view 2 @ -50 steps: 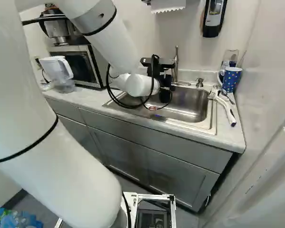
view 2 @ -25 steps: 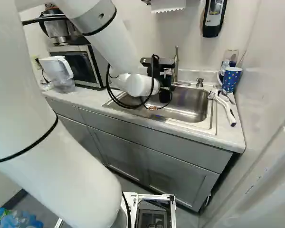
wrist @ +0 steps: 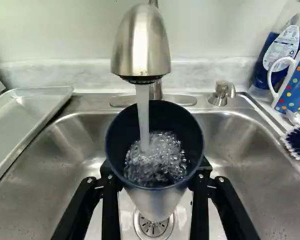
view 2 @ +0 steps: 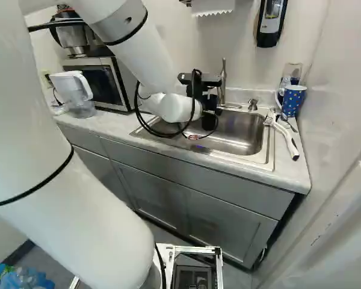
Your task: Rinse the cup and place it in the tray
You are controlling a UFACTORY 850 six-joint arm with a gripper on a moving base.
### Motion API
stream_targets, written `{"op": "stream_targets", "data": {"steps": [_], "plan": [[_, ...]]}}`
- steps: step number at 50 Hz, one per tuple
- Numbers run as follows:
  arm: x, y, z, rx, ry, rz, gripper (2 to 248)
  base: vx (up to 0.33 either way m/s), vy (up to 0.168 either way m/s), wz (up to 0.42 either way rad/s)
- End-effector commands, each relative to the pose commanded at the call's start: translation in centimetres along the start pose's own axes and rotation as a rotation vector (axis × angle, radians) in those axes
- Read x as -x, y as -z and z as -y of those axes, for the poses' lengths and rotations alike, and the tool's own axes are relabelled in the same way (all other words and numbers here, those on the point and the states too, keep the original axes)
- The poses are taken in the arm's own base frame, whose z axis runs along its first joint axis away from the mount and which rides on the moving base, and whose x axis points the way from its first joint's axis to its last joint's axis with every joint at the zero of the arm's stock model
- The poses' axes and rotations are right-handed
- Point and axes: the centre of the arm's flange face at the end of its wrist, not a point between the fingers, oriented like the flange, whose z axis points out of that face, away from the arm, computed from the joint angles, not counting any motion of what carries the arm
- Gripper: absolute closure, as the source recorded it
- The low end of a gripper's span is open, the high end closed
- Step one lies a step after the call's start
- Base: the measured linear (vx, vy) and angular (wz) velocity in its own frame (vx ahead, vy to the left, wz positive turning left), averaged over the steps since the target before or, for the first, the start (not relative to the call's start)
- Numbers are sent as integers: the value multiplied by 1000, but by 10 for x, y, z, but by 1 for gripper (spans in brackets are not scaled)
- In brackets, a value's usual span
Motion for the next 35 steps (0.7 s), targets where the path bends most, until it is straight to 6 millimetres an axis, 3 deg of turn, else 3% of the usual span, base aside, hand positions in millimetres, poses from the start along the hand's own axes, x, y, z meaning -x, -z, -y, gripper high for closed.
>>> {"op": "stream_targets", "data": {"steps": [35], "plan": [[0,0,0,0,0,0,125,0,0,0]]}}
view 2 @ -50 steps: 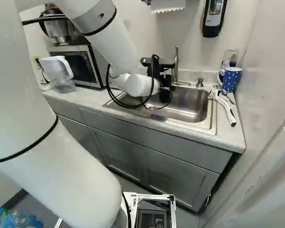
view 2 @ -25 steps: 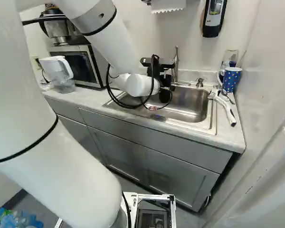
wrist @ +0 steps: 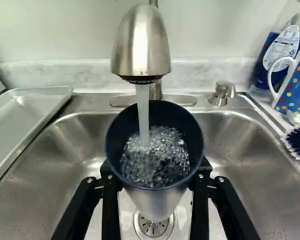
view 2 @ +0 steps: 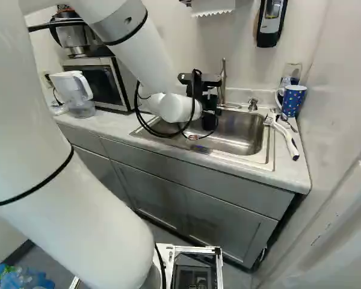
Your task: Rinse the cup and place it in the tray
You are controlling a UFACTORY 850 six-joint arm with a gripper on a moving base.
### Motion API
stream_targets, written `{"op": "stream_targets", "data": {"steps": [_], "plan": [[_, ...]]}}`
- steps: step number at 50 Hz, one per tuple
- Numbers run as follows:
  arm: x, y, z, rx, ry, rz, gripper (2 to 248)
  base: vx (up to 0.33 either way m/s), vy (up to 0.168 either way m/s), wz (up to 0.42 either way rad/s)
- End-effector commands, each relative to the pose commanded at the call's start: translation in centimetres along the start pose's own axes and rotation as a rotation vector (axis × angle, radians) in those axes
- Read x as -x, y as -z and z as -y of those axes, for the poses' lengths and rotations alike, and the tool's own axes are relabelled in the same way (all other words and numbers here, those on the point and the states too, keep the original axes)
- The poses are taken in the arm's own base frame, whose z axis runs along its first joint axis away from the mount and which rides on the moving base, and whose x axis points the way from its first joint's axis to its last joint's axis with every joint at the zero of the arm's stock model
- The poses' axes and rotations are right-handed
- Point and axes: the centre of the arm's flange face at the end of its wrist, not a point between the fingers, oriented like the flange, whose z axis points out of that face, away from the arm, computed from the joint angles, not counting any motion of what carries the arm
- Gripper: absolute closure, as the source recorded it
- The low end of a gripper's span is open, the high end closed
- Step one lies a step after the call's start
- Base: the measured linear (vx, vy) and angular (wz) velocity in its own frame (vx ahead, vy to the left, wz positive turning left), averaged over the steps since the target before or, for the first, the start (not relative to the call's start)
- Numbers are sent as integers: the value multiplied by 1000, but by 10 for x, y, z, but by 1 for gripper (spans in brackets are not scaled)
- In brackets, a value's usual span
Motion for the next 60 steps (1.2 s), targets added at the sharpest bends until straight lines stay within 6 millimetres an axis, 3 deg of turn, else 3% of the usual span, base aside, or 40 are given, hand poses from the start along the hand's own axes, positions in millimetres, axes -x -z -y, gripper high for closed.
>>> {"op": "stream_targets", "data": {"steps": [39,60], "plan": [[0,0,0,-1,0,0,125,0,0,0],[0,1,28,-59,24,0,125,0,0,0]]}}
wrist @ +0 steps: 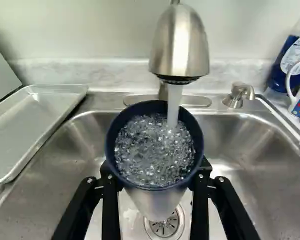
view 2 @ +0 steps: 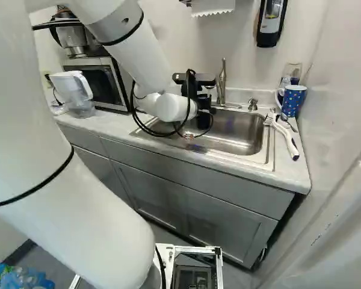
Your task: Rinse the cup and place it in the tray
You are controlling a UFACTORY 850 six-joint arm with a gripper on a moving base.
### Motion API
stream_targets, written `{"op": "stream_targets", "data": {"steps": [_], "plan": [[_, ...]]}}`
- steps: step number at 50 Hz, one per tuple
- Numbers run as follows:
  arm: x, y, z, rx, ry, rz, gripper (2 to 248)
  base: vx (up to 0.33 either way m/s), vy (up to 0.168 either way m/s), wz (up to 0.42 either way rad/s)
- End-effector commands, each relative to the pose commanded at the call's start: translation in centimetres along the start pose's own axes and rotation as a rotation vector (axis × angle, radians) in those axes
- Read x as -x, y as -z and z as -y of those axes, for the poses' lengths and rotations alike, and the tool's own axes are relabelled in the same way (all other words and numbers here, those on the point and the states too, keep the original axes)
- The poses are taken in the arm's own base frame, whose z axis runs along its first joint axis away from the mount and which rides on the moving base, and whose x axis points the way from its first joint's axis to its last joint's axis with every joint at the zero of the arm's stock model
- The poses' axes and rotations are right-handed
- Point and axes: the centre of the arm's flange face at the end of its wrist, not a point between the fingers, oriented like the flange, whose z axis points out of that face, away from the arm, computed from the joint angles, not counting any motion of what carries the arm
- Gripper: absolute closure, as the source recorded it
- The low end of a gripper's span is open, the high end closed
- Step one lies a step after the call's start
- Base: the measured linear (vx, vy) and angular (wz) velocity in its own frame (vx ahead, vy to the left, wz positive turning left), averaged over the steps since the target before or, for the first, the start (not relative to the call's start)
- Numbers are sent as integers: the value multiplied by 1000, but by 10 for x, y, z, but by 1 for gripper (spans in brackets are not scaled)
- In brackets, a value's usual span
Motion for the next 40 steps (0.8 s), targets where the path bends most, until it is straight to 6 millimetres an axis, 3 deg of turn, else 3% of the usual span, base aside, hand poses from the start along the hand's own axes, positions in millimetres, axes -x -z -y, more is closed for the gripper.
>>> {"op": "stream_targets", "data": {"steps": [40], "plan": [[4,12,55,-120,49,-5,125,0,0,0]]}}
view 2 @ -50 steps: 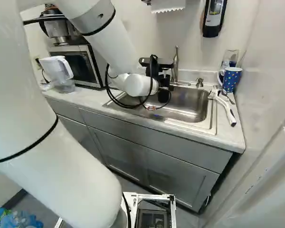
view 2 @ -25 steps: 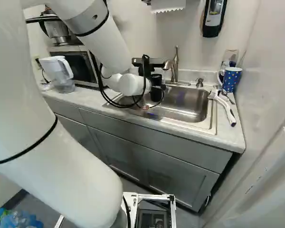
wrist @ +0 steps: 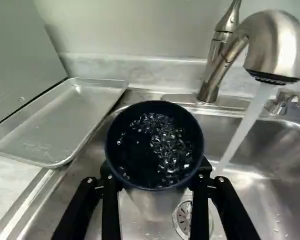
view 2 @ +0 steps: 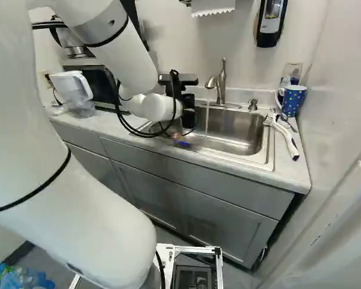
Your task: Rinse the cup and place it in the tray
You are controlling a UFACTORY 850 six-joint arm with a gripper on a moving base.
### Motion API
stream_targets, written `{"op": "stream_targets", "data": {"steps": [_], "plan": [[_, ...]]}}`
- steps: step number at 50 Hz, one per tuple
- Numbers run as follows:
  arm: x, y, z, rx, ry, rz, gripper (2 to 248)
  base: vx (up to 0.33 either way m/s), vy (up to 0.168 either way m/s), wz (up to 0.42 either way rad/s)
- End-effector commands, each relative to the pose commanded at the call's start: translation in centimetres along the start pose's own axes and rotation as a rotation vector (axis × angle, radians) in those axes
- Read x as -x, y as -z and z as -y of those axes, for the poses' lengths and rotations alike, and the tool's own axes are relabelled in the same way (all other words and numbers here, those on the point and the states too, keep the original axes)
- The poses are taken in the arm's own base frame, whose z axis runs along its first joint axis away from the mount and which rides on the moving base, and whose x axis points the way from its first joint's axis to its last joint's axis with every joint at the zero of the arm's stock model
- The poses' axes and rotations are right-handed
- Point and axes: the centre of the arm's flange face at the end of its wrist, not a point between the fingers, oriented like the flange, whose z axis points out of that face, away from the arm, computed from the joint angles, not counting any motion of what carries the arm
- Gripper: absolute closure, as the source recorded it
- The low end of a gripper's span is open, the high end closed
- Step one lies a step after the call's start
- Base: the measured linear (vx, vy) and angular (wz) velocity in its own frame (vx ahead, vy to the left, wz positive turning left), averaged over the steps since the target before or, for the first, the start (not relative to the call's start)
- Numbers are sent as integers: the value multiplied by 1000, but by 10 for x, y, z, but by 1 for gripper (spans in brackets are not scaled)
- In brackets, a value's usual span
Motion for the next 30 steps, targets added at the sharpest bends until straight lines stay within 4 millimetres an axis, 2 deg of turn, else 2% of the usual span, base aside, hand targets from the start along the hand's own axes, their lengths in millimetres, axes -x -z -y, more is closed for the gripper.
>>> {"op": "stream_targets", "data": {"steps": [30], "plan": [[-25,13,5,-11,4,-54,125,0,0,0]]}}
